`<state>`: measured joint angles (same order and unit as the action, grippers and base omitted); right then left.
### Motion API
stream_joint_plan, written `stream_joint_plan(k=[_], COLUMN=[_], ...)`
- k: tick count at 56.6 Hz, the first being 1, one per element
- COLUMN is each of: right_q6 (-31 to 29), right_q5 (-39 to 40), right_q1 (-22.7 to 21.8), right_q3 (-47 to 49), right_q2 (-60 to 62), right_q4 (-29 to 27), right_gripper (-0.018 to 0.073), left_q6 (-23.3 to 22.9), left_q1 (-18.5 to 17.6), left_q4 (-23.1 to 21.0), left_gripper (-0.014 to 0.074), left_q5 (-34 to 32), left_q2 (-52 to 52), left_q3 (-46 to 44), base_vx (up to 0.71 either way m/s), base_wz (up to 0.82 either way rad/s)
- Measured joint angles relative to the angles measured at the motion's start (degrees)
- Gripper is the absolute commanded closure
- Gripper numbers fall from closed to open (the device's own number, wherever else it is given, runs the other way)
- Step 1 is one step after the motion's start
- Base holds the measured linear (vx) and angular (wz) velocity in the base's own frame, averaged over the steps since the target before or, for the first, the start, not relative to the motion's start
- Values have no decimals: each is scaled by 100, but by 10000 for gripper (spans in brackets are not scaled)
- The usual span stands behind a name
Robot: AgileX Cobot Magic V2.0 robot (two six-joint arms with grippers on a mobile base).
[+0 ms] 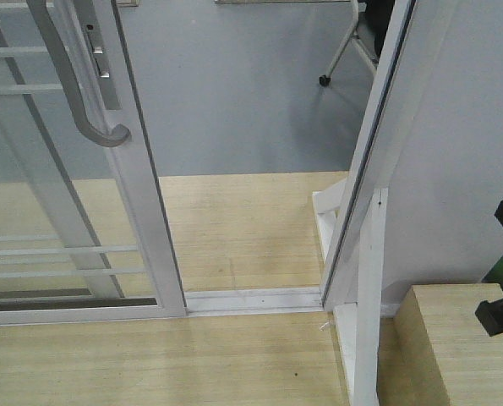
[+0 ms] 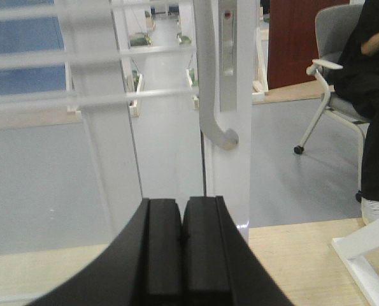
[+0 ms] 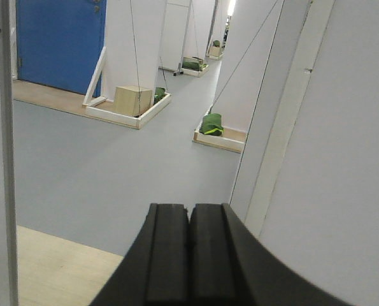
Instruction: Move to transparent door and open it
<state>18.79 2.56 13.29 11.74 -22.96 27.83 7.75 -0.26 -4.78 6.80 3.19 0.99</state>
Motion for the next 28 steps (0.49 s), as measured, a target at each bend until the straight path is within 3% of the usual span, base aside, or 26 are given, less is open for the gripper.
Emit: stream_joint_plan(k=[28], right_q6=[6], right_q5=[18], right_q1=[0], right_q3=[0], right_q2=[0], right_q4=[0], right_gripper=[561], left_q6=[-170], left_q1=[0], left_q4=[14], left_gripper=[596], left_q5=[641], left_q2=[-380], left_q3=[79], base_vx=[0], base_wz=[0])
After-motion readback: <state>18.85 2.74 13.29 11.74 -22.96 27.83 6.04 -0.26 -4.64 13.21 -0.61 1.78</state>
